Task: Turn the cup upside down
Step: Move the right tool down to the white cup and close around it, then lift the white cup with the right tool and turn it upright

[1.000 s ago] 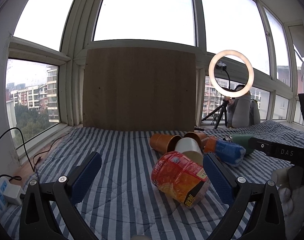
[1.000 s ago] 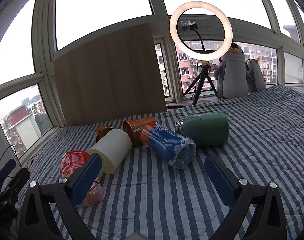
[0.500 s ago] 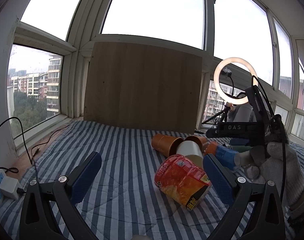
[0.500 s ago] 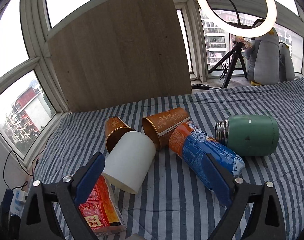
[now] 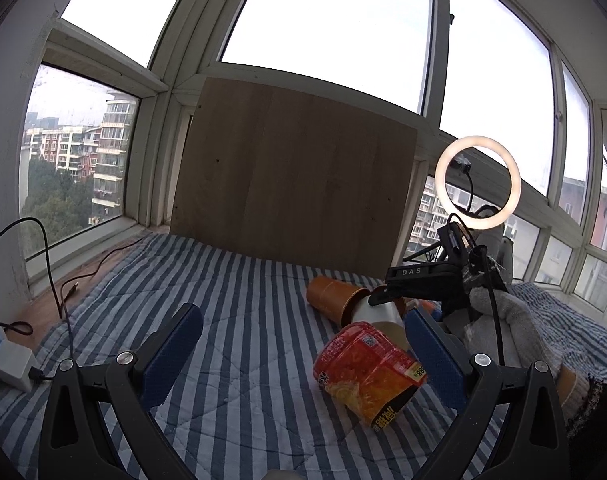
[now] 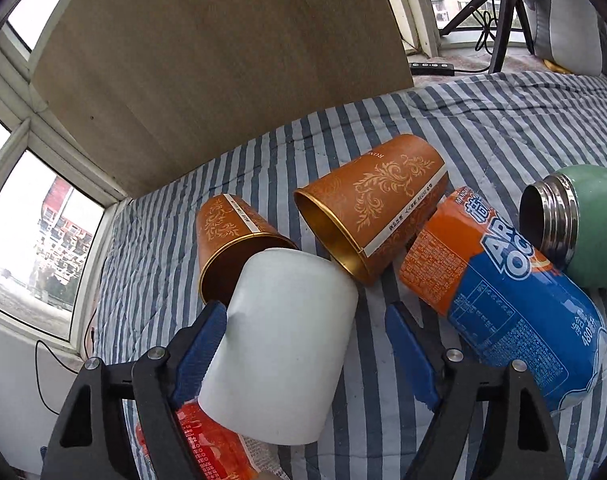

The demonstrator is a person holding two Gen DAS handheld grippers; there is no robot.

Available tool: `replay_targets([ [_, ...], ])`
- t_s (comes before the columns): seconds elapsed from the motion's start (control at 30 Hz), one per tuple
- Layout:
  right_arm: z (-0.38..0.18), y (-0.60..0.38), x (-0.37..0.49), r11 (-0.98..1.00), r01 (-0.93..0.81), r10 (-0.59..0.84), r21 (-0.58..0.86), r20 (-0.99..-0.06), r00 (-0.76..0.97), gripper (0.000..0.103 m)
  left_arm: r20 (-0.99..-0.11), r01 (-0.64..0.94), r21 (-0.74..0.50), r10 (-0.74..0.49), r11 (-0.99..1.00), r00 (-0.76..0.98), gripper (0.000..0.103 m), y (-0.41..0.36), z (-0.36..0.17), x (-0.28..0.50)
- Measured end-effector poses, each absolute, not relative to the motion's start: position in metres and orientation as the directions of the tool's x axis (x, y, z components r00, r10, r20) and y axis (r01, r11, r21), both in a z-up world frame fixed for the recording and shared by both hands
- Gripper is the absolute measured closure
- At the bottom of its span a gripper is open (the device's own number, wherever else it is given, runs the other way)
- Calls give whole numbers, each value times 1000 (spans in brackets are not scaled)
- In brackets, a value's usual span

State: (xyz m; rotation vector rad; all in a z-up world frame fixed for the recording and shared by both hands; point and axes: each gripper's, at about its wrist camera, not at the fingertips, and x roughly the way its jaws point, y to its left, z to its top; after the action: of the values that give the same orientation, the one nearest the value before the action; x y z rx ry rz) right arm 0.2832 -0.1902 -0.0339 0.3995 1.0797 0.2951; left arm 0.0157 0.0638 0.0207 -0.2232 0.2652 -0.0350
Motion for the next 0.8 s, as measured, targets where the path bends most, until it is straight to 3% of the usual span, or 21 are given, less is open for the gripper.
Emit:
replay_targets([
  [0.33, -53, -175, 292, 826, -16, 528, 564, -762, 376, 24, -245, 1, -227, -58, 974, 968, 0, 65, 21, 14],
  [0.4, -57, -175, 291, 796, -9, 566, 605, -738, 367, 30, -246, 0, -226, -57, 974, 968, 0, 65, 21, 15],
  [0.8, -36, -216, 269, 768, 43, 542, 639, -684, 488, 31, -255, -13, -204, -40, 979, 966, 0, 63, 18, 19],
])
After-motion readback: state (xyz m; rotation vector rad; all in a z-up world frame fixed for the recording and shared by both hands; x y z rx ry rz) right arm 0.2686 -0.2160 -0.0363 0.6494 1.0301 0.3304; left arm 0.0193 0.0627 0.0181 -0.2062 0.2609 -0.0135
